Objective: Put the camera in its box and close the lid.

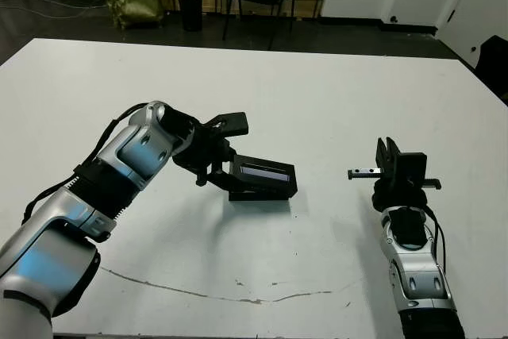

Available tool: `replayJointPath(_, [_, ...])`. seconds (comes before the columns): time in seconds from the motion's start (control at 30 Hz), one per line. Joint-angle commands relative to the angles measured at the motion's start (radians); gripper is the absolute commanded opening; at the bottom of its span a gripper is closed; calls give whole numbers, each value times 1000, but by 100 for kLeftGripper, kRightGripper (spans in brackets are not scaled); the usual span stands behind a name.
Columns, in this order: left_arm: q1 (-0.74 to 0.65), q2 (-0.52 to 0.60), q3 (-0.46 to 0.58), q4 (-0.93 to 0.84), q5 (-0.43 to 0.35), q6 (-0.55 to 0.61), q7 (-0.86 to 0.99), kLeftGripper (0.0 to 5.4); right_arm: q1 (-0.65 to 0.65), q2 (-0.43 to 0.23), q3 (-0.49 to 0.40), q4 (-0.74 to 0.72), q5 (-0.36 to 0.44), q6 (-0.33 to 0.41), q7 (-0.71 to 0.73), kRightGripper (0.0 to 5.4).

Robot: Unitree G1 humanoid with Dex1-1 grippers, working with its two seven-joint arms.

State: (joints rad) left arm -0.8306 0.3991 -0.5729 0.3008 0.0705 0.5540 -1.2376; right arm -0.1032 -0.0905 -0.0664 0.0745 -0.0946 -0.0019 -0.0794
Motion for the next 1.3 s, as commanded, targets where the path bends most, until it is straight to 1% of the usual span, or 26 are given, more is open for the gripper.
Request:
replayJointPath(0.03, [-9,4,-19,9,25,6,-4,242,13,-5,-5,8,2,9,2,0])
replayJointPath(0.07, [-8,5,-19,9,26,8,-3,242,14,-7,-3,11,-2,2,1,0])
replayJointPath(0.13, [-6,5,-20,10,30,12,-3,242,14,-4,-4,3,-2,17,-2,0])
replayJointPath(0.23, [-4,6,-22,17,36,-7,-4,242,14,-4,-3,6,-5,4,-3,0])
replayJointPath(0.3, [-5,5,-24,19,42,2,-1,242,15,-4,-3,6,0,-9,0,0])
replayJointPath(0.33, [-6,6,-25,23,45,2,-2,242,16,-4,-2,1,-3,-3,-2,0])
replayJointPath(0.5, [-1,8,-20,63,55,-60,2,242,18,-3,0,-7,-10,19,-6,0])
replayJointPath(0.67, [-7,-2,-11,128,55,-91,1,242,17,-3,-5,17,3,-21,2,0])
replayJointPath(0.73, [-11,-10,-3,156,51,-83,-2,242,19,-5,-1,2,-8,7,-2,0])
replayJointPath(0.8, [-11,-16,6,175,50,-94,0,242,19,-8,1,-2,-12,14,-2,0])
replayJointPath(0.93, [-18,-34,22,212,46,-66,5,242,21,-2,-1,-21,-7,34,0,0])
replayJointPath(1.0, [-26,-40,19,224,54,-54,4,242,18,-5,-7,5,9,-4,11,0])
replayJointPath(1.07, [-32,-44,18,238,56,-54,-1,242,17,-7,-6,11,5,-6,6,0])
replayJointPath(1.13, [-43,-53,20,261,51,-39,-9,242,18,-7,-3,1,0,9,5,0])
replayJointPath(1.2, [-54,-64,24,280,47,-8,-12,242,16,-6,-4,9,6,-7,8,0])
replayJointPath(1.3, [-68,-74,24,303,45,19,-25,242,15,-3,-1,-2,-9,20,-7,0])
